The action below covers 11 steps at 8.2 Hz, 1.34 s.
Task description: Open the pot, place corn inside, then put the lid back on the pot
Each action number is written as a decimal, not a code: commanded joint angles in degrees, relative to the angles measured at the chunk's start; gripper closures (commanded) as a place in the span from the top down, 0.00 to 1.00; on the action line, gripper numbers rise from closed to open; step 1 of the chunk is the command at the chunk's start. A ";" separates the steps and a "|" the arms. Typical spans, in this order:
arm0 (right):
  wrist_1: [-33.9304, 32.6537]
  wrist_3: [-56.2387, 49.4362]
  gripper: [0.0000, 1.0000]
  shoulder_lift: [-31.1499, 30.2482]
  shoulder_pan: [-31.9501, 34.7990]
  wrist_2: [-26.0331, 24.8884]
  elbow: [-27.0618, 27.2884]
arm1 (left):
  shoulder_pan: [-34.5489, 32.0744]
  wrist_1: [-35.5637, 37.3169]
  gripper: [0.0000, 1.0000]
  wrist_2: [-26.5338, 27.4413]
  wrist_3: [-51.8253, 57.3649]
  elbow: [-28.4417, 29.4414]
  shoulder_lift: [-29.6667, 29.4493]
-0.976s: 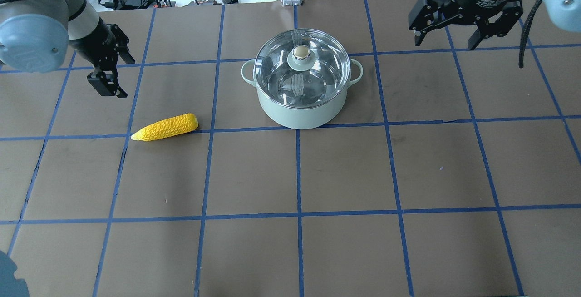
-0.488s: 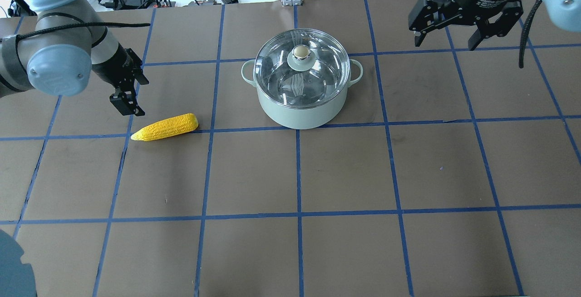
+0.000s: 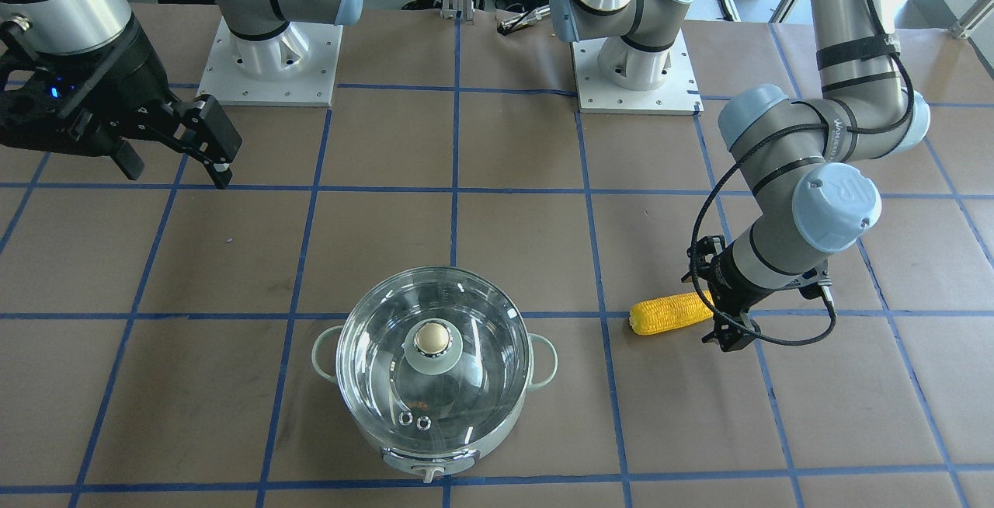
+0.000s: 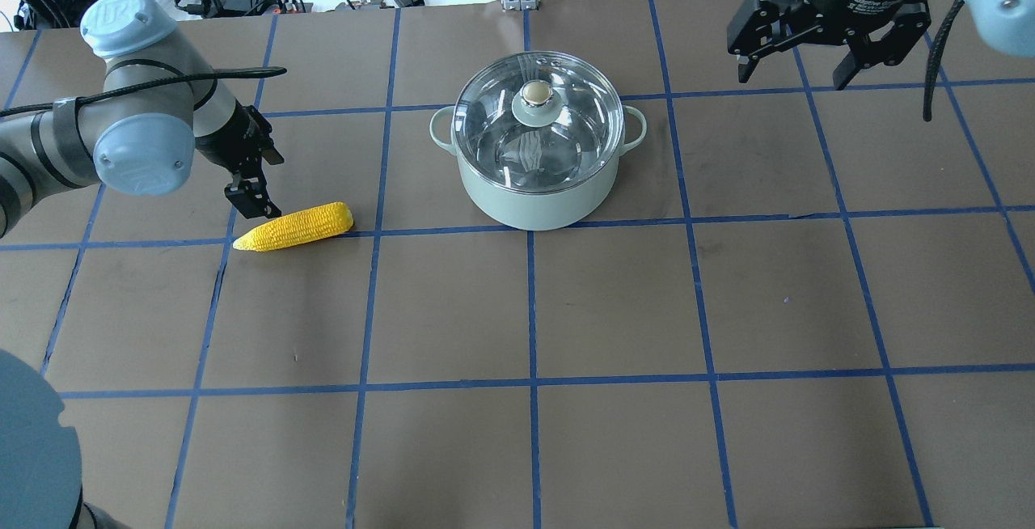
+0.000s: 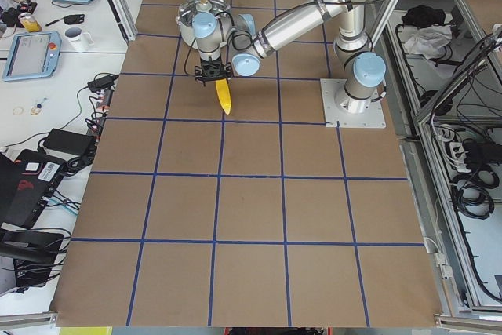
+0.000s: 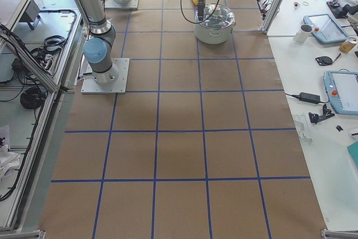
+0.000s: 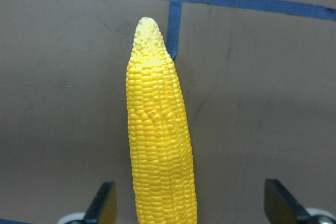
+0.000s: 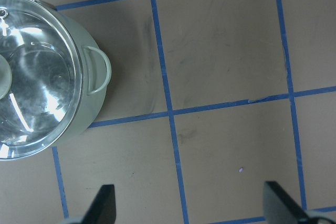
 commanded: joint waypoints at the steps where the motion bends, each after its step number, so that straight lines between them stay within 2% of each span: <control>1: -0.32 5.56 1.00 6.06 2.54 -2.16 -5.93 | -0.57 4.59 1.00 -0.04 -0.81 -3.16 -1.14; 3: -3.39 15.14 1.00 14.85 9.55 -3.39 -13.67 | -0.57 4.69 1.00 -0.13 -0.72 -4.31 -2.20; 6: -15.75 31.39 1.00 22.94 19.13 -3.40 -13.61 | -0.57 4.69 1.00 -0.13 -0.63 -4.66 -2.90; 7: -22.14 35.44 1.00 26.28 20.47 -2.71 -13.70 | -0.57 4.69 1.00 -0.13 -0.20 -4.75 -3.52; 9: -23.35 34.35 0.97 27.54 21.10 -2.70 -13.61 | -0.74 4.69 1.00 0.04 -0.19 -4.75 -3.52; 10: -23.35 30.95 0.97 27.98 21.10 -3.05 -13.53 | -0.75 4.60 0.85 -0.13 -0.19 -4.66 -3.52; 11: -23.26 28.31 0.98 28.60 21.10 -3.05 -13.53 | -0.66 4.69 0.65 -0.30 -0.19 -4.66 -3.52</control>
